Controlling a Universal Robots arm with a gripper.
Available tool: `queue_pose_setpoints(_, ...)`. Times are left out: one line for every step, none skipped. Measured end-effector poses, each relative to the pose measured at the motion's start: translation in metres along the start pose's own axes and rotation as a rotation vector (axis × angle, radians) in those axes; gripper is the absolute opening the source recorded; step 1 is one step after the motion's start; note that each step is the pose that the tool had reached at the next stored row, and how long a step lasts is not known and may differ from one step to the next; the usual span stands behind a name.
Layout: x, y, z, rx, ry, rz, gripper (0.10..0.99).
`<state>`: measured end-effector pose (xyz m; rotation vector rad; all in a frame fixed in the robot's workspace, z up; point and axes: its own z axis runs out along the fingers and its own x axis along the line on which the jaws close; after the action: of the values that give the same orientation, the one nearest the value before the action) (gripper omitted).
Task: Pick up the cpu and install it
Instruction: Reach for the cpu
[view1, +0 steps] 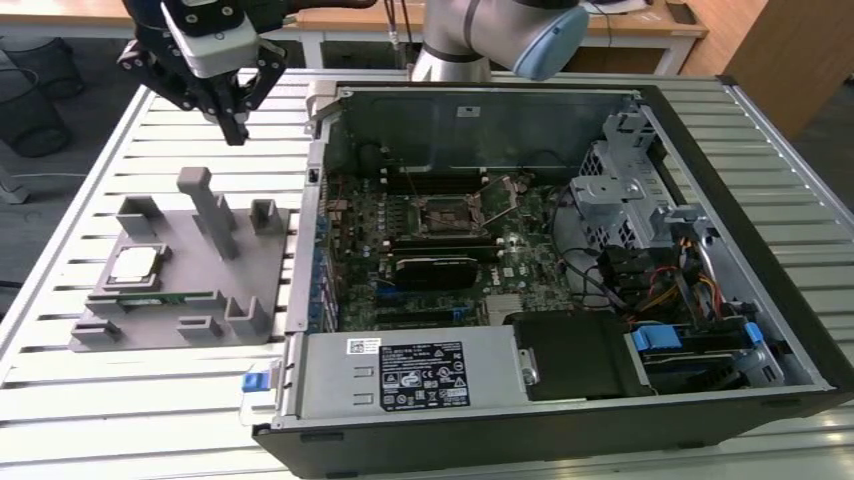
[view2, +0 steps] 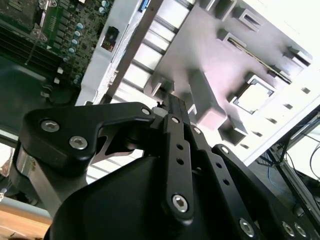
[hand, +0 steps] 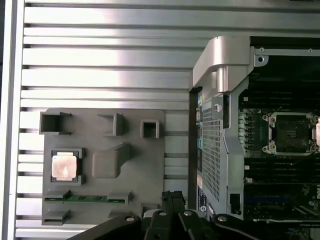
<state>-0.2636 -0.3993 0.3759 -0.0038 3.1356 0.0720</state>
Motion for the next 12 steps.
queue_pose_setpoints(0.0026, 0.0000, 0.0001, 0.000, 0.0000, 0.000, 0.106)
queue_pose_setpoints(0.0048, 0.0000, 0.0001, 0.000, -0.0001, 0.000, 0.106)
queue_pose_setpoints(0.0068, 0.0000, 0.0001, 0.000, 0.0000, 0.000, 0.106)
queue_pose_setpoints(0.0085, 0.0000, 0.0001, 0.000, 0.0000, 0.000, 0.106)
queue_pose_setpoints(0.0102, 0.0000, 0.0001, 0.000, 0.0000, 0.000, 0.106)
queue_pose_setpoints(0.0115, 0.0000, 0.0001, 0.000, 0.0000, 0.000, 0.106)
queue_pose_setpoints(0.0128, 0.0000, 0.0002, 0.000, 0.0000, 0.000, 0.106)
queue_pose_setpoints(0.0141, 0.0000, 0.0002, 0.000, 0.0000, 0.000, 0.106)
queue_pose_setpoints(0.0152, 0.0000, 0.0002, 0.000, 0.0000, 0.000, 0.106)
queue_pose_setpoints(0.0163, 0.0000, 0.0003, 0.000, -0.0001, 0.000, 0.106)
queue_pose_setpoints(0.0174, 0.0000, 0.0002, 0.000, 0.0000, 0.000, 0.106)
queue_pose_setpoints(0.0184, 0.0000, 0.0003, 0.000, 0.0000, 0.000, 0.106)
